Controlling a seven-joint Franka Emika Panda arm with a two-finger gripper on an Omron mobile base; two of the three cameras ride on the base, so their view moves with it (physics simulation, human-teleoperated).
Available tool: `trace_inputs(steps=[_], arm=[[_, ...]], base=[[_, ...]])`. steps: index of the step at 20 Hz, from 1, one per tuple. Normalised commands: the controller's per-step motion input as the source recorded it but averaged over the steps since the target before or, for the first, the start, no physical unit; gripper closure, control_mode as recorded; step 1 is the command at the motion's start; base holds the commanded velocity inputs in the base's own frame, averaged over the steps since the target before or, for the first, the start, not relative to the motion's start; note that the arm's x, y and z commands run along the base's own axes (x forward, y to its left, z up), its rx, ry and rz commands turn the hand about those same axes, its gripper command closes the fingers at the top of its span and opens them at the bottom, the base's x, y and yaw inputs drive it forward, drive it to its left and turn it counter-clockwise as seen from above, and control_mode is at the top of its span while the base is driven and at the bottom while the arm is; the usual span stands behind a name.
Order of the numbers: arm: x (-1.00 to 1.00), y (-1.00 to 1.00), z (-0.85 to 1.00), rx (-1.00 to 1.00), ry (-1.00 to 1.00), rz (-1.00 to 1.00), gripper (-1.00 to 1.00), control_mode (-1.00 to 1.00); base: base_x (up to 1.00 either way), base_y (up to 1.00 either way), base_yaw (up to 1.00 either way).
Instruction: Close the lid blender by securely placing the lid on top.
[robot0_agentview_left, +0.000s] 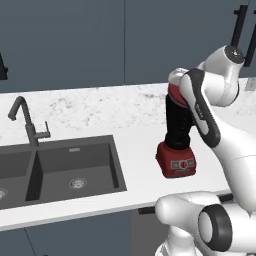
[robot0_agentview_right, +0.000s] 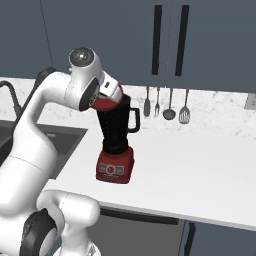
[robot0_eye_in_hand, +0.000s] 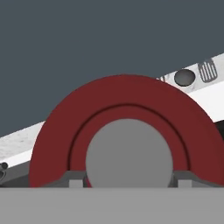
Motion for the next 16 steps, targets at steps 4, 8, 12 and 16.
trace_inputs(steps=[4, 8, 12, 16], arm=[[0.25, 0.00, 0.05, -0.01, 0.00, 0.00, 1.00, -1.00], [0.30, -0.05, 0.00, 0.00, 0.00, 0.00, 1.00, -1.00], [0.35, -0.06, 0.01, 0.00, 0.00, 0.00, 1.00, -1.00], [0.29, -0.14, 0.00, -0.04, 0.00, 0.00, 1.00, -1.00]], base=[[0.00, 0.00, 0.00], [0.00, 0.00, 0.00], [0.00, 0.00, 0.00], [0.00, 0.00, 0.00]])
